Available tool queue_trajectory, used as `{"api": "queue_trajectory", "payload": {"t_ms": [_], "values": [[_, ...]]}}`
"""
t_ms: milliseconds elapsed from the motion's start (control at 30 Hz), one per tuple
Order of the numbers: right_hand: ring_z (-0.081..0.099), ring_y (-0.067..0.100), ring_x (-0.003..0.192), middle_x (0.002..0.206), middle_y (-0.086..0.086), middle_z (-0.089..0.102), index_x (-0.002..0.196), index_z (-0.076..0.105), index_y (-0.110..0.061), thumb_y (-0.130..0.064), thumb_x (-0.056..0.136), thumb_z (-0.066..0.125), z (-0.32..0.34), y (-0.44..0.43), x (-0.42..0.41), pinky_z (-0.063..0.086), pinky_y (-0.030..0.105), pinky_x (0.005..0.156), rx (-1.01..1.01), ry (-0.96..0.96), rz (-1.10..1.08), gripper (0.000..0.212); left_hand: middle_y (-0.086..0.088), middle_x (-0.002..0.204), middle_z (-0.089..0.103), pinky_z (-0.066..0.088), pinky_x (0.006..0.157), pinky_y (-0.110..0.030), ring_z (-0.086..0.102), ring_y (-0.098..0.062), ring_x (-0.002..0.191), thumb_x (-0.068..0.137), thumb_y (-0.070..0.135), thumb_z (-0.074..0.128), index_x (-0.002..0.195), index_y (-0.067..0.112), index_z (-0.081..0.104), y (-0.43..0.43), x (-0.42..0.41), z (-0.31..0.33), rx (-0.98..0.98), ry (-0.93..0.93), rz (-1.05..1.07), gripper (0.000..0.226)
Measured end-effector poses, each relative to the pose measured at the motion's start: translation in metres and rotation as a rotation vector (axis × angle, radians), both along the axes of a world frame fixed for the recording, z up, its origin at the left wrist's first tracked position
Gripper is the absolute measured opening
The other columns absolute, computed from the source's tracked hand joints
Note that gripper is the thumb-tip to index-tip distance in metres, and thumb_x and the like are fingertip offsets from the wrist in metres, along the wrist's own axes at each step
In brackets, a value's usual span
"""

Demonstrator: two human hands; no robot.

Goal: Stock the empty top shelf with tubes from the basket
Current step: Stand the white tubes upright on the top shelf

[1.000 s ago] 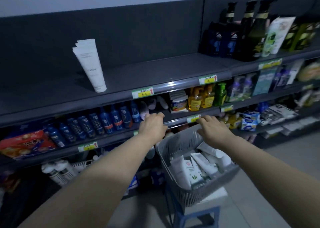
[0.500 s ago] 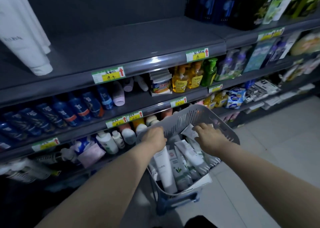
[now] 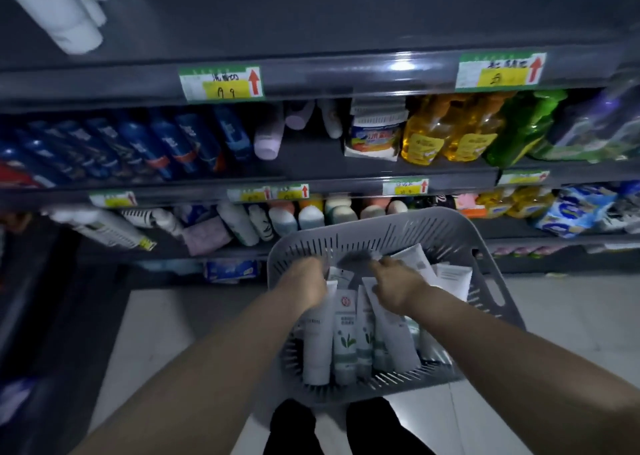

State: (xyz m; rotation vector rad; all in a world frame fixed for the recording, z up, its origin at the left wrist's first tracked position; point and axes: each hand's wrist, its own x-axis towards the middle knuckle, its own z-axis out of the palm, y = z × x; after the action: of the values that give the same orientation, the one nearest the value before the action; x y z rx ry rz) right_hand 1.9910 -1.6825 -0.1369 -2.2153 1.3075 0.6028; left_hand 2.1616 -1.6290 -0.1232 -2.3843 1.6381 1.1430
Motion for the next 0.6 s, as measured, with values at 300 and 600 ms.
{"api": "queue_trajectory", "payload": {"t_ms": [300, 600], "values": [[0.052, 0.031, 0.116, 0.135, 0.012, 0.047, 0.130, 0.043, -0.020, -0.037, 0.093, 0.050, -0.019, -0.003, 0.005, 0.046, 0.036, 0.089, 0.077, -0.072, 0.031, 0.041, -0.016, 0.135, 0.053, 0.042, 0.103, -0.033, 0.050, -0.028, 0.125, 0.095, 0.008, 0.048, 0.130, 0.004, 0.052, 0.008, -0.013, -0.013, 0.026, 0.021, 0.090, 0.036], [0.049, 0.025, 0.123, 0.131, 0.005, 0.052, 0.126, 0.048, -0.020, 0.005, 0.082, 0.049, 0.008, -0.012, -0.013, 0.045, 0.029, 0.092, 0.226, -0.261, -0.083, 0.051, -0.017, 0.144, 0.042, 0.036, 0.110, -0.035, 0.042, -0.029, 0.132, 0.097, 0.008, 0.041, 0.141, 0.004, 0.041, 0.001, -0.014, -0.017, 0.093, -0.045, 0.026, 0.044]]}}
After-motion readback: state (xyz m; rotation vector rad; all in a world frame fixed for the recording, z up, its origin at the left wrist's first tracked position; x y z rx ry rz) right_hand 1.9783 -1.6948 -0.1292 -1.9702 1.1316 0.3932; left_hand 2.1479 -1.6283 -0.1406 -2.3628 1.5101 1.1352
